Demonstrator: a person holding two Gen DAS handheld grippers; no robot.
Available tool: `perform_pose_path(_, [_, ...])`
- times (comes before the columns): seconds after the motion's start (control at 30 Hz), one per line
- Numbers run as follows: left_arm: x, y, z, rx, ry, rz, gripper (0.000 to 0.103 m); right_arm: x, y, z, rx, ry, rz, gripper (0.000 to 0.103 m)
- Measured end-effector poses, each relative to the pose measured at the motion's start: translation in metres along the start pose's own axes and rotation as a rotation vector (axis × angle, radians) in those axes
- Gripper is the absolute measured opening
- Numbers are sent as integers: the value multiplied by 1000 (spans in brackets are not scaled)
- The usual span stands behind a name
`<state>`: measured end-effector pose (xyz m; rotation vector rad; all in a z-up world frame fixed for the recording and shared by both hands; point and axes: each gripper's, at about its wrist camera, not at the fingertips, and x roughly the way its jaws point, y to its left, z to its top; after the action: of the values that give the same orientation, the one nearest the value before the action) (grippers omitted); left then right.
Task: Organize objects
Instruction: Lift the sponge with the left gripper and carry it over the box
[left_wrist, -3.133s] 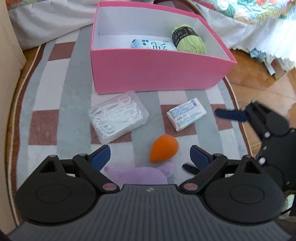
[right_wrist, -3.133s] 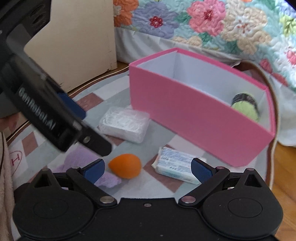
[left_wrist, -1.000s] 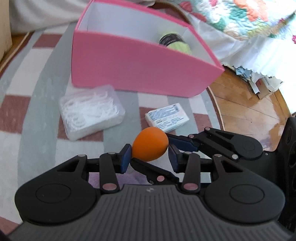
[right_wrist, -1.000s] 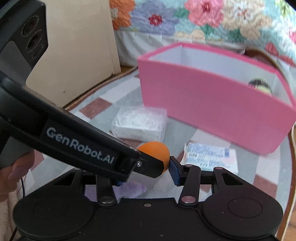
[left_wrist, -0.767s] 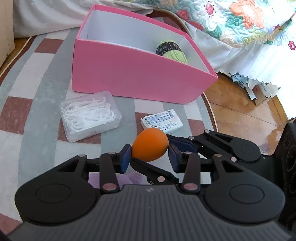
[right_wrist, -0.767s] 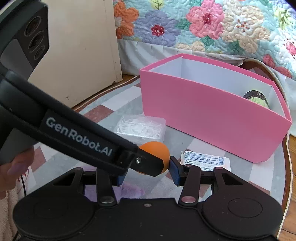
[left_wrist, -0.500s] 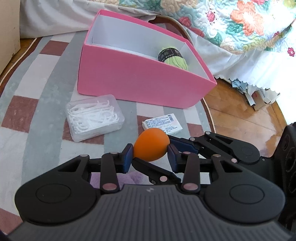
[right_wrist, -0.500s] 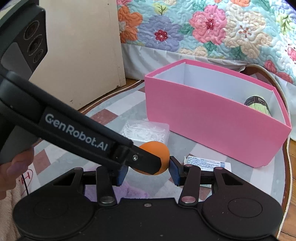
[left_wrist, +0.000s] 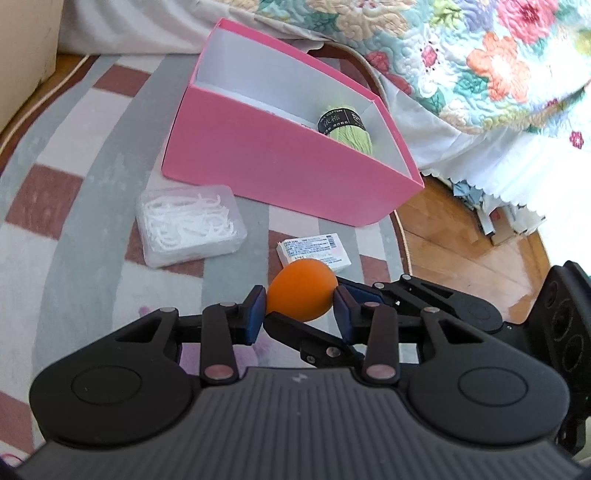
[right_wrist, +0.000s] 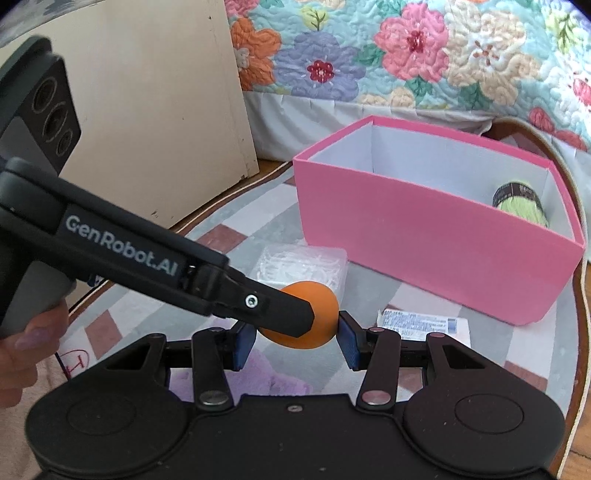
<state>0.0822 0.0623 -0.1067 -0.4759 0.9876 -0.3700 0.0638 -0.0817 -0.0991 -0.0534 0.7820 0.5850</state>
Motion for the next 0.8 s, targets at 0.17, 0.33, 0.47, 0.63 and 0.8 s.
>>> perform_pose_path(0.17, [-9, -8, -1, 23, -10, 16, 37, -5, -1, 4, 19, 7, 16, 53])
perform_pose_path(0.33, [-23, -18, 2, -6, -2, 29, 37, -16, 4, 12, -20, 12, 33, 53])
perform_pose_path(0.47, [-34, -31, 11, 2, -11, 37, 37, -28, 4, 26, -46, 1, 35, 53])
perform_pose_path(0.63, [-48, -46, 27, 18, -24, 31, 37, -40, 4, 50, -60, 21, 34, 53])
perform_pose_path(0.8, [-52, -56, 45, 17, -3, 11, 37, -47, 1, 70, -63, 61, 21, 53])
